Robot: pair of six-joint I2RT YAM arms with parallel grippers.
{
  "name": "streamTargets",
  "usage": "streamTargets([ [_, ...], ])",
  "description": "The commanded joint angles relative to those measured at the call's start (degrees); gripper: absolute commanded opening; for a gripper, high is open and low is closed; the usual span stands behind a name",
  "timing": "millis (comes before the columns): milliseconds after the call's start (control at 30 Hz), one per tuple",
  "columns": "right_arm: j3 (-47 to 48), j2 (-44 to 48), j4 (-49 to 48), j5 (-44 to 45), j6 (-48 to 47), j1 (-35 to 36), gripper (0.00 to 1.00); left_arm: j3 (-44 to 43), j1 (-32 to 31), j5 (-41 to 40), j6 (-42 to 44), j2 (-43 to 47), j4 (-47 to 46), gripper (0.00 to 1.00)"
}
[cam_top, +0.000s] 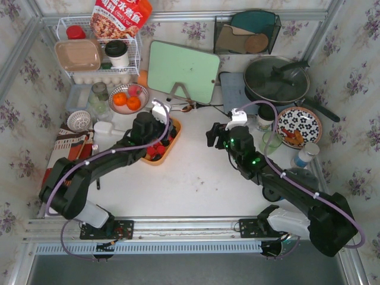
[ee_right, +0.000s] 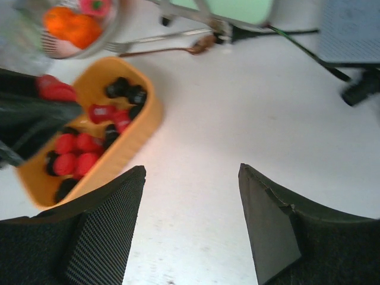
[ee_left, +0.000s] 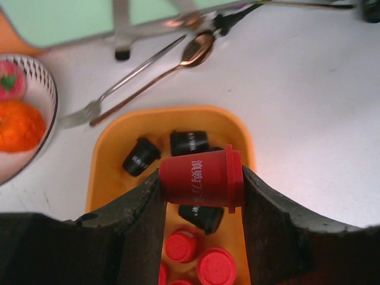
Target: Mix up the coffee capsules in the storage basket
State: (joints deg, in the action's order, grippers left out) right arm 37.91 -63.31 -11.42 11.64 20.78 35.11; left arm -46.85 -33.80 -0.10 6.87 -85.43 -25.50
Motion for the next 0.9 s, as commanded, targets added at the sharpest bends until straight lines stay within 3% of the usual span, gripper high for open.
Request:
streamTargets([
  [0,-0.27,-3.12,2.15,11.69,-0.65,-0.68,0.71,-6.28,3.01,-4.96,-6.75,-4.65,13.67,0.33],
  [167,1.44,-10.61,-1.53,8.63,1.97,-8.62,0.69,-13.44,5.71,-3.26,-10.87,-12.07,20.98,0.35],
  [433,11.62,-27.59,-2.56,5.17,1.92,-14.08,0.62,-18.13,6.27,-4.24,-10.35,-17.86,24.38,0.41],
  [867,19.74,-39.8,-1.06,9.32,3.64,-18.39,0.61,-17.48,6.56,-6.67,-10.21,-16.9,25.24,0.74],
])
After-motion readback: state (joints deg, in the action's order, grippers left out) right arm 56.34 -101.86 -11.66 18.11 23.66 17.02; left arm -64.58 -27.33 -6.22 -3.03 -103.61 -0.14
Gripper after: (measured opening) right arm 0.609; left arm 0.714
